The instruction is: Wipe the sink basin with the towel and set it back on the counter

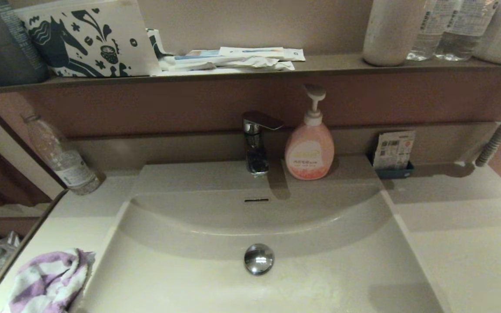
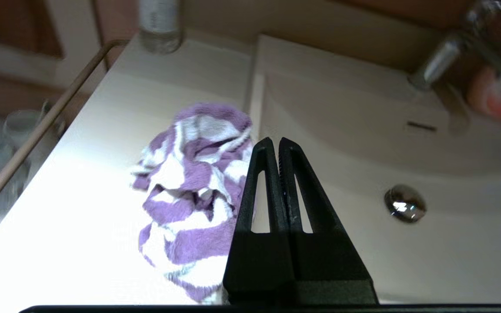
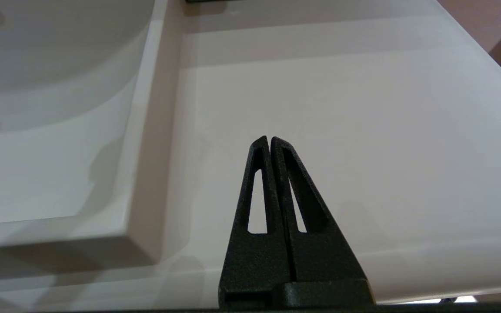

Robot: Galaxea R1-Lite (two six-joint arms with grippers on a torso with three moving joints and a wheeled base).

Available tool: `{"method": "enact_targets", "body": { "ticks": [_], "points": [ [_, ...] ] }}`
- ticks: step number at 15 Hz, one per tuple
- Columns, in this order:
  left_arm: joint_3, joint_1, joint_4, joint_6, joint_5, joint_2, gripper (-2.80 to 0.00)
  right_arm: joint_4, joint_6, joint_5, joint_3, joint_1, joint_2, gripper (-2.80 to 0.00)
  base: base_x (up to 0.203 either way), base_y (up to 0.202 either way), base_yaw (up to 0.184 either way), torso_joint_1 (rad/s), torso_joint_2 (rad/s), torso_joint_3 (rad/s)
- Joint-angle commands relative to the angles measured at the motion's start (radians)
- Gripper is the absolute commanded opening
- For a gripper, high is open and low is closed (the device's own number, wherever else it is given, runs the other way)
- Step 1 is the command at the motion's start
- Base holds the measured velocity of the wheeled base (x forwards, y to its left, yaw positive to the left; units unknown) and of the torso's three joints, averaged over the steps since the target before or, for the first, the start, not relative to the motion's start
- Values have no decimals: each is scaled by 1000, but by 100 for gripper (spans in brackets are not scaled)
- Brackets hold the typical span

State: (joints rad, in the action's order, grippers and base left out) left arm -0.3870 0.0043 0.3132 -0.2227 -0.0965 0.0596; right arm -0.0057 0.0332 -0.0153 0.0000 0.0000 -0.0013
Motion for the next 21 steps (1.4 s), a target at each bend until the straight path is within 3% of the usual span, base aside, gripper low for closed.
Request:
{"method": "enact_targets", "body": {
  "ticks": [1, 3, 6, 10, 21],
  "points": [
    [110, 0, -121, 35, 24, -57, -280, 0, 1, 0, 0, 0, 1, -280, 0, 0, 0, 0, 0, 0],
    [205, 0, -234, 83, 67, -58, -280, 0, 1, 0, 0, 0, 1, -280, 0, 0, 0, 0, 0, 0],
    [299, 0, -274, 164, 93, -58, -280, 0, 1, 0, 0, 0, 1, -280, 0, 0, 0, 0, 0, 0],
    [387, 0, -376, 220, 94, -58, -280, 0, 1, 0, 0, 0, 1, -280, 0, 0, 0, 0, 0, 0],
    [387, -1, -384, 221, 95, -58, -280, 0, 1, 0, 0, 0, 1, -280, 0, 0, 0, 0, 0, 0]
  ]
}}
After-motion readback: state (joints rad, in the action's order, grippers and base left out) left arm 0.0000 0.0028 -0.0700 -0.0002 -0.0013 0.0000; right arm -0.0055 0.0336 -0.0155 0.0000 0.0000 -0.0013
